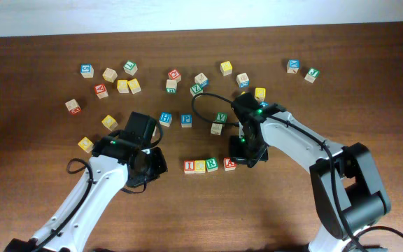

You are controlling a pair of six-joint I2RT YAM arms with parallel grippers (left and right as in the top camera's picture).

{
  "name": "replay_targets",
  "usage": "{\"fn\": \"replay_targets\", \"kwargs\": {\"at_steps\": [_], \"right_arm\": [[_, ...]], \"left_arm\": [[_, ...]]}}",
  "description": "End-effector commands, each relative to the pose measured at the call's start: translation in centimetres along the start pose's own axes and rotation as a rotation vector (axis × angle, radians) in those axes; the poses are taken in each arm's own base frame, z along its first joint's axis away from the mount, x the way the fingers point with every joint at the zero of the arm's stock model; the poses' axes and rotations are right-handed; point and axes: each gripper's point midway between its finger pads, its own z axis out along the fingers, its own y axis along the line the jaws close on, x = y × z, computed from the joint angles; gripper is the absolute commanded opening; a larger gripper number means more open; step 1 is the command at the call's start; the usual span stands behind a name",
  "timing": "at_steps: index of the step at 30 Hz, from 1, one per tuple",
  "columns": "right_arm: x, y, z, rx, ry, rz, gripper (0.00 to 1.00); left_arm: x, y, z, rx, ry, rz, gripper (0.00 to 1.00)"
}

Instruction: Spell out ICRA

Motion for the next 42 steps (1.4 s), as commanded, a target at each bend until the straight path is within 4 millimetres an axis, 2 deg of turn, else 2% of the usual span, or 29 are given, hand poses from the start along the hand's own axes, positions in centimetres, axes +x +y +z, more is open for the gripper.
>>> {"fn": "replay_targets", "kwargs": {"at_steps": [1,3,11,17,27,31,34,36,38,42], "right_arm": [[0.8,-0.1,1.3,-0.008,0.028,0.011,0.07],[1.0,0.7,1.3,-0.056,0.040,0.008,0.04],[0.8,2.7,1.6,-0.093,0.010,-0.034,0.04],[0.5,2.8,1.6,-0.096,-0.006,-0.118,0.04],[1.0,2.1,1.5,-0.058,0.016,-0.067,0.05],[0.1,0.9,-0.5,0.053,-0.002,-0.051,0.05],[-1.1,0.7,-3.0,0.058,-0.011,-0.017,0.04],[-2.4,1.4,-4.1,0.036,-0.052,-0.019,0.04],[-3.5,2.2,-4.3,0.001,-0.097,0.018,0.04],[-5.8,4.4,-4.7,-0.091,-0.186,-0.015,0.04]], "left_arm": [[-0.4,-0.1,-0.6,0.009,-0.021,-0.004,0.00],[-0.3,-0.1,-0.6,0.009,-0.021,-0.004,0.00],[-0.3,0.0,-0.6,0.007,-0.018,-0.004,0.00],[-0.3,-0.1,-0.6,0.007,-0.019,0.019,0.00],[-0.8,0.1,-0.6,-0.007,-0.043,0.019,0.00],[-0.8,0.1,-0.6,-0.007,-0.043,0.019,0.00],[-0.8,0.1,-0.6,-0.007,-0.043,0.019,0.00],[-0.7,0.2,-0.6,-0.009,-0.041,0.019,0.00],[-0.8,0.2,-0.6,-0.010,-0.044,0.018,0.00],[-1.1,0.8,-0.6,-0.046,-0.065,0.018,0.00]]}}
